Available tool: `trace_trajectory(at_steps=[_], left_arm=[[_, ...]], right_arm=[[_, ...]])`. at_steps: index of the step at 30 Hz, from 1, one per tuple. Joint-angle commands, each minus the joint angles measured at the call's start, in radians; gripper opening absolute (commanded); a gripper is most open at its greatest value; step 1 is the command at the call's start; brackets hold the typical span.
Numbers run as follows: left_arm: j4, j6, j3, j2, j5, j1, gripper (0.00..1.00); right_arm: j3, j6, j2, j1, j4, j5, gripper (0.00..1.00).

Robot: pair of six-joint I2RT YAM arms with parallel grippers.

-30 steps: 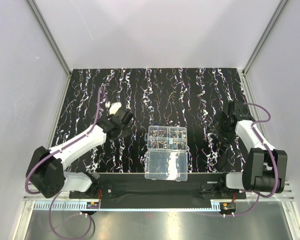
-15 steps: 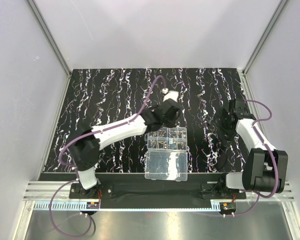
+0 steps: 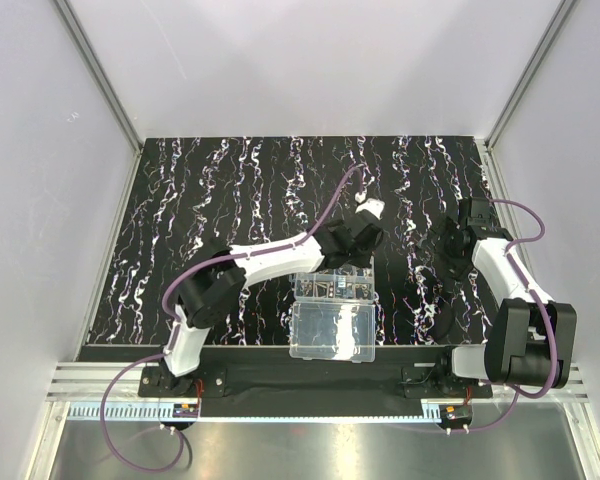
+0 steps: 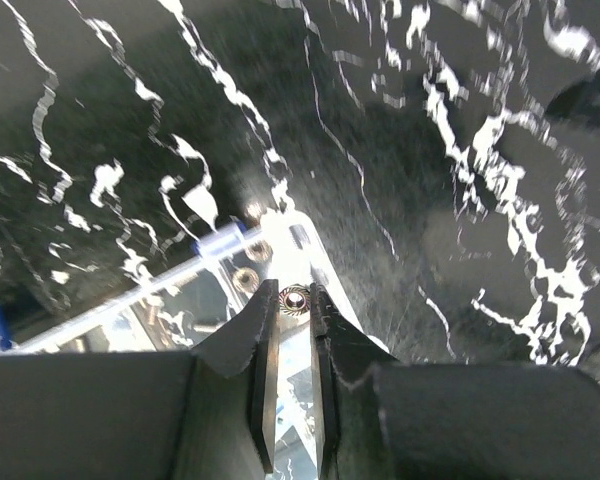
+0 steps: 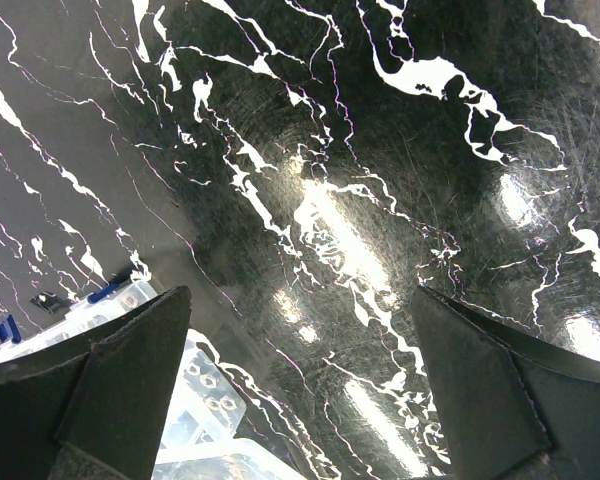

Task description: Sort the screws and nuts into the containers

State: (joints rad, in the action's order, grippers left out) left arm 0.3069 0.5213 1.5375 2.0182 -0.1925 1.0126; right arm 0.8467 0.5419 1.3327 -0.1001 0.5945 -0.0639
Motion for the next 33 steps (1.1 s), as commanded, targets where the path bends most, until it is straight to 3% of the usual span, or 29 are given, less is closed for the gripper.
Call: trace_trajectory(at_steps=[1, 4, 11, 19, 21, 25, 33], left_arm=[[-0.015, -0.026, 0.033, -0.003, 0.019, 0.012, 0.12], [-0.009, -0.038, 0.029, 0.001, 0.016, 0.015, 0.14], [0.018, -0.05, 0.03, -0.018, -0.03, 0.017, 0.29], [0.061, -0.078, 0.061, -0.075, -0.084, 0.006, 0.61], [0.072, -0.081, 0.043, -0.139, -0.125, -0.012, 0.72], [0.066, -0.08, -0.058, -0.304, -0.159, -0.072, 0.83], [0.078, -0.024, -0.332, -0.706, -0.125, -0.294, 0.97]], right_arm=[[-0.003, -0.019, -0.018, 0.002, -0.025, 0.018, 1.0], [-0.003, -0.02, -0.009, 0.002, -0.032, 0.01, 1.0], [0.012, -0.022, -0.003, 0.002, -0.028, 0.001, 0.99], [0.044, -0.029, -0.007, 0.002, -0.018, -0.042, 1.0], [0.067, -0.04, -0.041, 0.002, -0.016, -0.045, 1.0], [0.106, -0.049, -0.119, 0.002, -0.013, -0.025, 1.0], [0.215, -0.062, -0.279, 0.002, 0.031, -0.001, 1.0]])
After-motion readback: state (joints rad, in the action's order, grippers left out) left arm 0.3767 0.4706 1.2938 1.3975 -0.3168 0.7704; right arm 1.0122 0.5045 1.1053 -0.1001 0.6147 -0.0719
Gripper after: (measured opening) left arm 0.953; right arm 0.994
